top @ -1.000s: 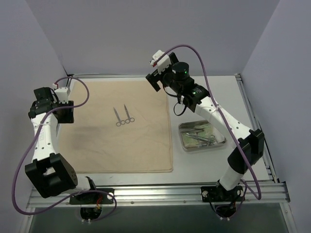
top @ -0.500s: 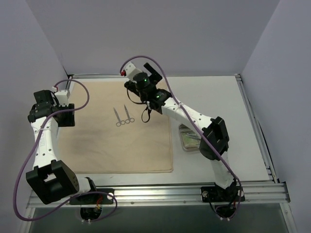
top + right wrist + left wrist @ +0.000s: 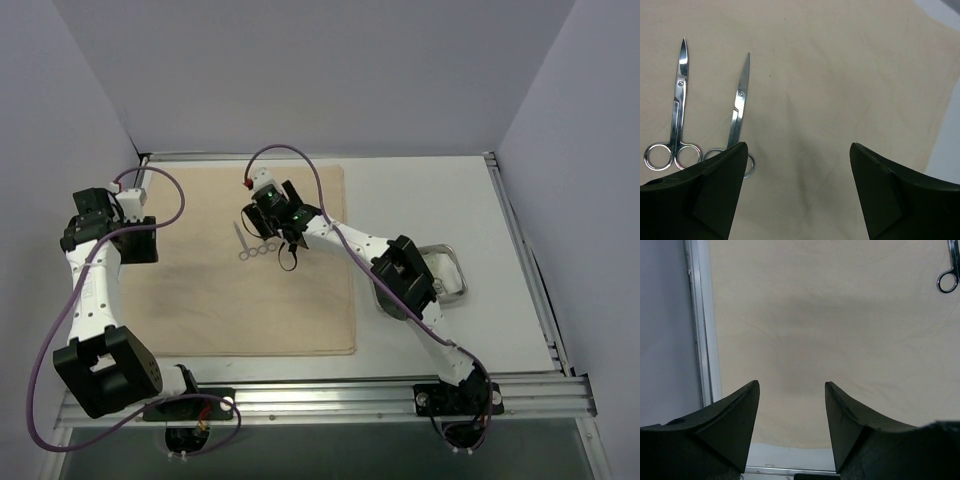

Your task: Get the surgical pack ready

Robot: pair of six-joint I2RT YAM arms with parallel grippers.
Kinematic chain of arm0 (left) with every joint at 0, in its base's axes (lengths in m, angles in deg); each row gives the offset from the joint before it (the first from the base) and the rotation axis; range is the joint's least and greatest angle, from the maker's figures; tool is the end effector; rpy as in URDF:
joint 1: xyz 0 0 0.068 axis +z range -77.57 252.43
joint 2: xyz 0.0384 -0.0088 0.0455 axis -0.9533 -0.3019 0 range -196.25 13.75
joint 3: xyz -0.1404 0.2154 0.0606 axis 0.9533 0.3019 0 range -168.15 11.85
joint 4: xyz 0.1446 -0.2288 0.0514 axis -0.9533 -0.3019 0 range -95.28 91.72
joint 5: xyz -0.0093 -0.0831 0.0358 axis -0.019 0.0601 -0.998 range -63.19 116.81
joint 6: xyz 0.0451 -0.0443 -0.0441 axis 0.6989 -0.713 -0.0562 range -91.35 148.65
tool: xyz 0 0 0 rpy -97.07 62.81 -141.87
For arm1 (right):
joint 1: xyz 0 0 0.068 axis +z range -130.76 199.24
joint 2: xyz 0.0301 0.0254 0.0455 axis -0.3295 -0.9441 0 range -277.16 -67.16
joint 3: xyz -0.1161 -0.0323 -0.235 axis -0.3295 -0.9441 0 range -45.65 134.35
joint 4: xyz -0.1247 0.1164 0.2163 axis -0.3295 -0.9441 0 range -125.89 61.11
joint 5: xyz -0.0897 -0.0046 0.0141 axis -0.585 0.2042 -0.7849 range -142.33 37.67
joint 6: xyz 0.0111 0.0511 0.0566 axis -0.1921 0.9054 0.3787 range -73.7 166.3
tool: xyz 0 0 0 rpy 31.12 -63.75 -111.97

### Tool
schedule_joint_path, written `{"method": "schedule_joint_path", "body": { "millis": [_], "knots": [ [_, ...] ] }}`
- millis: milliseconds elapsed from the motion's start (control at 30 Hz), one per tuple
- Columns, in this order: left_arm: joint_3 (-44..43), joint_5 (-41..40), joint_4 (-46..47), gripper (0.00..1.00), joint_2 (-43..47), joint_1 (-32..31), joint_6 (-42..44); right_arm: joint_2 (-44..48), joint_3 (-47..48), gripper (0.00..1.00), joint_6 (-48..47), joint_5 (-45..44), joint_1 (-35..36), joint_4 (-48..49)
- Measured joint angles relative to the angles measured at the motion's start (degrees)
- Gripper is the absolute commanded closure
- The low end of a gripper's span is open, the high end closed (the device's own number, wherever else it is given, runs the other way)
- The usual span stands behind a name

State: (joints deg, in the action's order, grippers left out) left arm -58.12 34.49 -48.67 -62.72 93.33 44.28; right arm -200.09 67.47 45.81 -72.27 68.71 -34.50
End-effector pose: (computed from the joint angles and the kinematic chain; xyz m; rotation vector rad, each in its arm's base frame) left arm 0.2846 0.0993 0.2753 -0.0663 2.5509 0.0752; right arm 0.3946 0.4272 0.2104 -0.6365 1.8870 0.2020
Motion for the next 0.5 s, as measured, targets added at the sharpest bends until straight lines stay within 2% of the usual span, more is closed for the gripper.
{"method": "schedule_joint_path", "body": {
  "millis": [67,133,167,233,267,500],
  "knots": [
    [0.00,0.07,0.04,0.36,-0.33,0.00,0.00,-1.46,0.33,0.23,3.69,1.14,-0.07,-0.28],
    [0.31,0.15,0.48,0.36,-0.37,0.00,0.02,-3.06,1.05,0.29,6.97,2.23,-0.22,-0.55],
    [0.52,0.22,0.79,0.36,-0.37,0.00,0.02,-3.80,1.38,0.37,8.33,2.80,-0.28,-0.85],
    [1.03,0.22,1.16,0.36,-0.39,0.00,0.02,-4.87,1.57,0.45,10.56,4.17,-0.28,-1.36],
    [1.14,0.24,1.18,0.36,-0.44,0.00,0.02,-5.27,1.66,0.54,11.21,4.68,-0.28,-1.46],
    [1.14,1.05,1.51,0.36,-1.25,-0.13,0.00,-10.27,7.28,0.62,14.62,8.92,-0.31,-1.90]
  ]
}}
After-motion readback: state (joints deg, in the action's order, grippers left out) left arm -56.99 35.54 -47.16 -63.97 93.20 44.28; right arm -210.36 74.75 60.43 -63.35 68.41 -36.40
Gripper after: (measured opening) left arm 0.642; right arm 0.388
